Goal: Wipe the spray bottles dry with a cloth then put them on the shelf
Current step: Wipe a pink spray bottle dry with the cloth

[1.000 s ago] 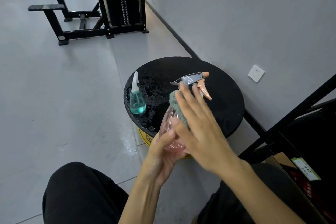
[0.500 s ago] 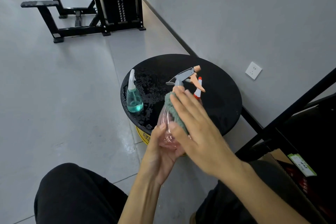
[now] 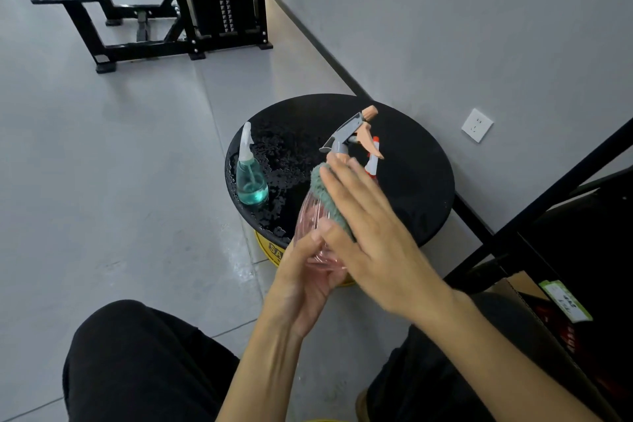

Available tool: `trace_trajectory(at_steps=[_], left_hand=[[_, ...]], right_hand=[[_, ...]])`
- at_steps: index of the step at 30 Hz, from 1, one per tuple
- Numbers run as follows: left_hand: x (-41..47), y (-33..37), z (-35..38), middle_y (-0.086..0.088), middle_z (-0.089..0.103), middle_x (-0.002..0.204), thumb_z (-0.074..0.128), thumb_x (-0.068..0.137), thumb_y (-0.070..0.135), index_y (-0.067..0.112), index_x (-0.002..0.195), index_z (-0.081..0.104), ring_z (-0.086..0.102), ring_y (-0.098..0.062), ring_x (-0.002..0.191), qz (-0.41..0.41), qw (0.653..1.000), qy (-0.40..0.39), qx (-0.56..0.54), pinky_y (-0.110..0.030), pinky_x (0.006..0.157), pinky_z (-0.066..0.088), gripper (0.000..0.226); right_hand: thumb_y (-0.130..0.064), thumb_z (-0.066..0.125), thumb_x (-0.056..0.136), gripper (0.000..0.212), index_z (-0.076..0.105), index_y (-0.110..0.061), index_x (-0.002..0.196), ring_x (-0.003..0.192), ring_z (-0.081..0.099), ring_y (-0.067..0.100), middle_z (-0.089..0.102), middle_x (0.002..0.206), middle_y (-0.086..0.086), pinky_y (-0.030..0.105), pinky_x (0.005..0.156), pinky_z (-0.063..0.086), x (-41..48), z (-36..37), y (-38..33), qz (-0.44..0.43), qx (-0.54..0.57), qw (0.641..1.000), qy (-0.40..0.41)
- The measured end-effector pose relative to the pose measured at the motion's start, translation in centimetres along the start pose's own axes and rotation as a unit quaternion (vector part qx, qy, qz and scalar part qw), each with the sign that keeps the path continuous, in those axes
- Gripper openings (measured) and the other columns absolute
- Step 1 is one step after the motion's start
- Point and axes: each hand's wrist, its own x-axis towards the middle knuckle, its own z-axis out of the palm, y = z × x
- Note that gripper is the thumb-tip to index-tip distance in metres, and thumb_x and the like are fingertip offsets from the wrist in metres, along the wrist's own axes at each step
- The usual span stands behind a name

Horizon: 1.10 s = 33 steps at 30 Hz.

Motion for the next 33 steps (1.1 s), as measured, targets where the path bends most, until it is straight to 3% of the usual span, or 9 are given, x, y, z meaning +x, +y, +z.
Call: trace_trajectory(at_steps=[3, 6, 10, 13, 18, 21, 25, 29, 33], left_hand=[[0.0, -0.3, 0.3, 0.0, 0.073, 0.089, 0.087, 0.05, 0.048, 0.027, 0.097, 0.077, 0.07, -0.014, 0.078, -0.03, 0.999, 0.019, -0.001, -0.028, 0.063, 0.059, 0.052], [0.0, -0.3, 0.4, -0.001, 0.073, 0.084, 0.086, 0.048, 0.051, 0.024, 0.091, 0.077, 0.069, -0.012, 0.073, -0.029, 0.999, 0.028, -0.004, -0.025, 0.06, 0.057, 0.051], [0.0, -0.5, 0.3, -0.006, 0.071, 0.106, 0.063, 0.074, 0.047, 0.023, 0.109, 0.072, 0.067, -0.019, 0.095, -0.023, 0.999, 0.036, -0.02, -0.036, 0.077, 0.057, 0.044], [0.1, -0.6, 0.1, -0.01, 0.068, 0.116, 0.07, 0.077, 0.043, 0.02, 0.122, 0.064, 0.066, -0.021, 0.106, -0.005, 0.998, 0.031, -0.051, -0.035, 0.081, 0.056, 0.051], [0.1, -0.6, 0.0, -0.006, 0.072, 0.094, 0.078, 0.06, 0.048, 0.022, 0.095, 0.077, 0.068, -0.019, 0.083, -0.046, 0.999, 0.028, 0.003, -0.032, 0.069, 0.058, 0.043], [0.1, -0.6, 0.2, -0.006, 0.073, 0.087, 0.087, 0.046, 0.049, 0.016, 0.098, 0.074, 0.071, -0.016, 0.074, -0.049, 0.998, 0.025, -0.029, -0.028, 0.059, 0.058, 0.063], [0.0, -0.3, 0.0, -0.007, 0.072, 0.097, 0.084, 0.053, 0.053, 0.019, 0.102, 0.075, 0.071, -0.018, 0.083, -0.028, 0.999, 0.017, -0.02, -0.035, 0.065, 0.059, 0.061], [-0.1, -0.1, -0.1, -0.005, 0.072, 0.106, 0.081, 0.063, 0.049, 0.022, 0.108, 0.073, 0.07, -0.016, 0.094, -0.008, 0.999, 0.007, -0.035, -0.032, 0.074, 0.059, 0.053], [-0.1, -0.1, 0.1, -0.005, 0.073, 0.095, 0.076, 0.064, 0.042, 0.022, 0.098, 0.076, 0.071, -0.016, 0.08, -0.032, 0.999, 0.009, -0.028, -0.031, 0.065, 0.06, 0.039]], right_hand=[[-0.058, 0.019, 0.092, 0.069, 0.014, -0.024, 0.153, 0.143, -0.01, -0.006, 0.002, 0.16, -0.016, 0.015, 0.114, -0.004, 2.1, -1.0, 1.1, 0.041, 0.025, 0.999, 0.004], [-0.059, 0.02, 0.092, 0.071, 0.013, -0.024, 0.153, 0.144, -0.009, -0.004, 0.001, 0.16, -0.016, 0.024, 0.119, 0.0, 2.2, -1.2, 0.8, 0.045, 0.035, 0.998, -0.003], [-0.053, 0.023, 0.096, 0.067, 0.013, -0.019, 0.153, 0.145, -0.009, -0.001, 0.002, 0.161, -0.011, 0.029, 0.121, 0.004, -0.4, -0.5, -0.9, 0.007, -0.001, 1.0, -0.012], [-0.05, 0.025, 0.097, 0.065, 0.017, -0.018, 0.153, 0.146, -0.006, 0.003, 0.006, 0.161, -0.011, 0.032, 0.121, 0.008, -1.7, 0.0, -1.6, -0.013, -0.045, 0.999, -0.018], [-0.057, 0.025, 0.095, 0.068, 0.012, -0.025, 0.153, 0.143, -0.011, -0.006, 0.0, 0.16, -0.019, 0.017, 0.116, -0.003, 0.7, -1.0, 0.0, 0.048, 0.018, 0.998, -0.038], [-0.061, 0.024, 0.094, 0.07, 0.009, -0.028, 0.153, 0.143, -0.013, -0.006, 0.0, 0.159, -0.022, 0.021, 0.116, -0.003, 1.9, -1.4, 0.7, 0.098, 0.081, 0.991, -0.037], [-0.056, 0.025, 0.097, 0.066, 0.003, -0.029, 0.153, 0.141, -0.016, -0.008, -0.007, 0.158, -0.024, 0.012, 0.113, -0.008, -0.1, -0.6, -0.7, 0.066, 0.069, 0.995, -0.034], [-0.054, 0.024, 0.095, 0.067, 0.006, -0.026, 0.153, 0.143, -0.015, -0.005, -0.008, 0.159, -0.022, 0.015, 0.116, -0.006, -2.0, 0.0, -1.7, 0.031, 0.038, 0.998, -0.04], [-0.056, 0.025, 0.096, 0.066, 0.012, -0.025, 0.153, 0.143, -0.013, -0.005, -0.002, 0.159, -0.02, 0.021, 0.117, -0.001, -0.7, -0.4, -0.9, 0.036, 0.032, 0.998, -0.034]])
